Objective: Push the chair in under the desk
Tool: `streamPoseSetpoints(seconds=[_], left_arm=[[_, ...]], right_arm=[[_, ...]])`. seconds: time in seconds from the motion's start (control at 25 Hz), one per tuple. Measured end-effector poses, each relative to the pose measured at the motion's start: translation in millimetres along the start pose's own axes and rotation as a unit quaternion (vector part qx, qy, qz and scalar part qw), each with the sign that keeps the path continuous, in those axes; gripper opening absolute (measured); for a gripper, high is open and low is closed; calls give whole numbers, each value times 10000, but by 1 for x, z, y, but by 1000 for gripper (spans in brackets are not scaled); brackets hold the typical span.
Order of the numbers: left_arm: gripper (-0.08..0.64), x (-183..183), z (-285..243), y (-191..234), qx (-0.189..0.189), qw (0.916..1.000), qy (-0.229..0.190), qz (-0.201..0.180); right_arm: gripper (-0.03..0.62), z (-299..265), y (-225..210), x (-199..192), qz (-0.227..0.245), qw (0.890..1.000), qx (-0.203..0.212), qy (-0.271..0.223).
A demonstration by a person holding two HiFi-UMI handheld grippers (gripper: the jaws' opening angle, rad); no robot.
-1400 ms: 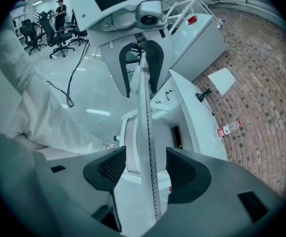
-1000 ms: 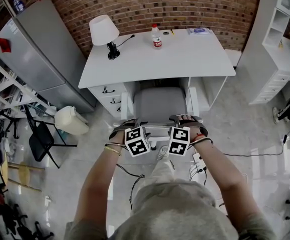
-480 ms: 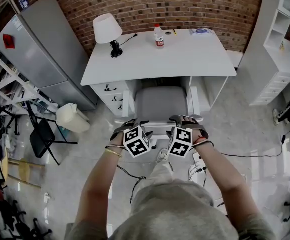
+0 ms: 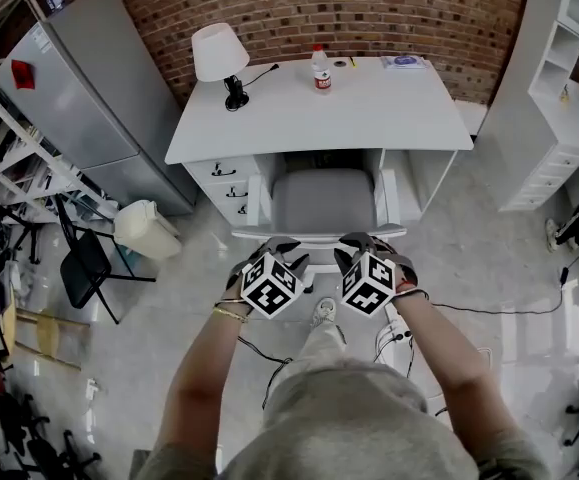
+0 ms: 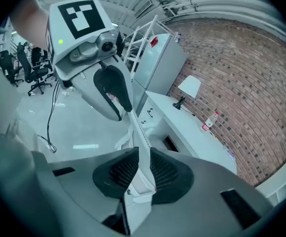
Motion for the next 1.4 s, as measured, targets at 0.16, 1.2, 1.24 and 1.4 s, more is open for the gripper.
streamPoseSetpoints(seconds=[0.16,1.2,1.24,1.4], left_arm=[[60,-1,8,-5,276,9993,-181,156],[9,22,63,-50,1384,9504,-1689,2213],[9,23,65,-52,1414,9484,-1741,2240],[9,26,73,-59,1443,9403,-1949,2389]], right_arm=[[37,9,2,4,-292,9992,-223,-148],[8,77,32,8,-2659,9484,-978,-1424],[8,78,33,6,-2709,9464,-1008,-1442],[8,86,42,4,-2898,9382,-1102,-1542]])
Point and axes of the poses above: the fingertips, and each gripper's own axes: z backward along the fingers, y to its left, x out of its top, the point moved 9 cm from there along z, backward along the fingers, and after that the axes turned 12 degrees about -y, right-handed, at the moved point
